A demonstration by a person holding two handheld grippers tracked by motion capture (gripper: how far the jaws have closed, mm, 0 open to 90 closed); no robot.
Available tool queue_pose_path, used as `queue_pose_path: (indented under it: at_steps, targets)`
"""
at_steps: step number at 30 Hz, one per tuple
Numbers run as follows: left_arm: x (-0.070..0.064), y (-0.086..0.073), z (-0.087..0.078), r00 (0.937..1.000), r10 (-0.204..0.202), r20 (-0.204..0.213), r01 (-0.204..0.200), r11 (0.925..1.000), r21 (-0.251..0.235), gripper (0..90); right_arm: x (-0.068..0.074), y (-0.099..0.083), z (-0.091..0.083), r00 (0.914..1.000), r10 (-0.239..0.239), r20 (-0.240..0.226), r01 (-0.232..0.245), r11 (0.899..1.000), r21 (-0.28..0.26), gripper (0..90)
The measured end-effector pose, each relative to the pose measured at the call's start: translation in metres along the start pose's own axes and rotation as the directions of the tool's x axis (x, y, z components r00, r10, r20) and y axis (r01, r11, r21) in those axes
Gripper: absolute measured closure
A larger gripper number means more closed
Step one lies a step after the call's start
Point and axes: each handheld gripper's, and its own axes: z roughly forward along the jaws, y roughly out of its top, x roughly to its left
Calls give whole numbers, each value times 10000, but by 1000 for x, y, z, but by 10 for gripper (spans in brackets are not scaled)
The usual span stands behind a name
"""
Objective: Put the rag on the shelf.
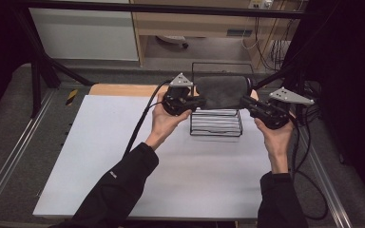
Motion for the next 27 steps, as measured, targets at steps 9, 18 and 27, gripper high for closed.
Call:
queue_pose_path:
  at_steps: [9, 18, 27]
  targets:
    - [3, -2, -24, 9984, 195, -526, -174, 9990, 400, 513, 10, 16, -8, 9998, 74, -168, -75, 10000, -33, 379]
    - [11, -26, -50, 9963, 167, -845, -106, 9973, 723, 339, 18, 15, -10, 9996, 5, -299, 9, 9989, 464, 148]
    - [21, -63, -81, 9928, 84, -1193, 31, 9954, 957, 188, 32, 4, -14, 9983, -113, -568, 160, 9964, 833, 57]
